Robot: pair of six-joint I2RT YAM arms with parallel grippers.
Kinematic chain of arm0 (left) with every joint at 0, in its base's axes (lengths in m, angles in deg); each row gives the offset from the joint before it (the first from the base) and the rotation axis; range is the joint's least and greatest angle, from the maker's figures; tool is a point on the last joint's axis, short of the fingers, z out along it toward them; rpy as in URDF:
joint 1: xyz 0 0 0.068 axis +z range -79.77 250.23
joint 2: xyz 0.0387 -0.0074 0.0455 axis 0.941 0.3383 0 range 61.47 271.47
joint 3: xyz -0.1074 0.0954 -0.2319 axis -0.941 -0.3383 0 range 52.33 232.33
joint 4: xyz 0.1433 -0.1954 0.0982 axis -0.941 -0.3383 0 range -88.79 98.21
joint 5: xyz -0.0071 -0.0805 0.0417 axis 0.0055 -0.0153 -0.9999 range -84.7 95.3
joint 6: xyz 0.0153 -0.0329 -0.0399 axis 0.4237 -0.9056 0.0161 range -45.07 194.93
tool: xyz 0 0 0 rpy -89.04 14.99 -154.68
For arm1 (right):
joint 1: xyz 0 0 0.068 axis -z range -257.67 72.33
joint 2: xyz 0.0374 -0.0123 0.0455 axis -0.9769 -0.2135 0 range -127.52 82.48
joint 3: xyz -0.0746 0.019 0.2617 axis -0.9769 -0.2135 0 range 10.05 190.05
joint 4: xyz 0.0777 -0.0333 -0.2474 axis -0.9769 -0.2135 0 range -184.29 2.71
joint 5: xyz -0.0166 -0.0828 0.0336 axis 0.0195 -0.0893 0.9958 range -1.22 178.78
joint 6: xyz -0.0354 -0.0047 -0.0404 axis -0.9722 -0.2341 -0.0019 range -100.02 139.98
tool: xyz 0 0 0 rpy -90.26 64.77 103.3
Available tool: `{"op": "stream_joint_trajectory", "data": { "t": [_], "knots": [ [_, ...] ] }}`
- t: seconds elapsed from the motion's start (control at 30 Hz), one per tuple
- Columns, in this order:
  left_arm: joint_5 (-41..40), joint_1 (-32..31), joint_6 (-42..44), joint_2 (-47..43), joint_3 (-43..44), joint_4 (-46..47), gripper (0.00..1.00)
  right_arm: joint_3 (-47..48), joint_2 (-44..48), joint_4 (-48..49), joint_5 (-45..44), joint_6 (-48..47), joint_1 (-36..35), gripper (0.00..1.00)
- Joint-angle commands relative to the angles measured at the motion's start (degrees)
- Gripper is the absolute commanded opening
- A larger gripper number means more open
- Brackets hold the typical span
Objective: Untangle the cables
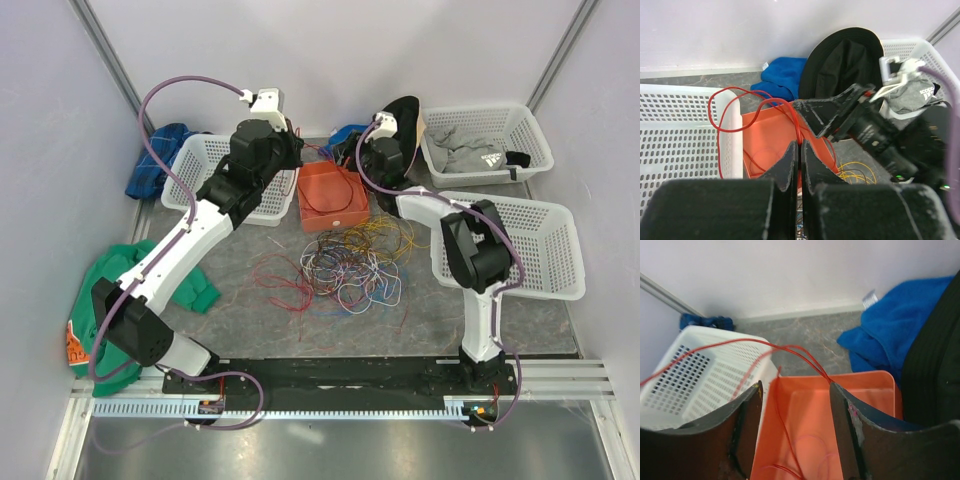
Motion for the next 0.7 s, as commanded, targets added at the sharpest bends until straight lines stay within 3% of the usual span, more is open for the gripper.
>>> {"op": "stream_joint_trajectory", "data": {
  "t": [0.0, 0.3, 0.5, 0.67],
  "knots": [
    [-0.47, 0.26, -0.70, -2.26, 2.25, 0.64, 0.02, -1.59, 8.73, -2.09, 0.73, -0.86, -0.72, 0.66],
    [3.04, 0.18, -4.03, -3.67, 1.99, 0.55, 0.02, -14.94, 20.25, -2.01, -4.54, 0.01, -0.72, 0.66],
    [18.40, 0.09, -12.38, -3.50, 5.67, 3.19, 0.02, -25.50, 29.30, 1.78, -5.86, 2.83, -0.80, 0.65],
    [22.82, -0.88, -18.27, -3.14, 8.93, 3.36, 0.02, -31.37, 37.91, -0.07, -8.58, 3.09, -0.80, 0.65]
  ]
}}
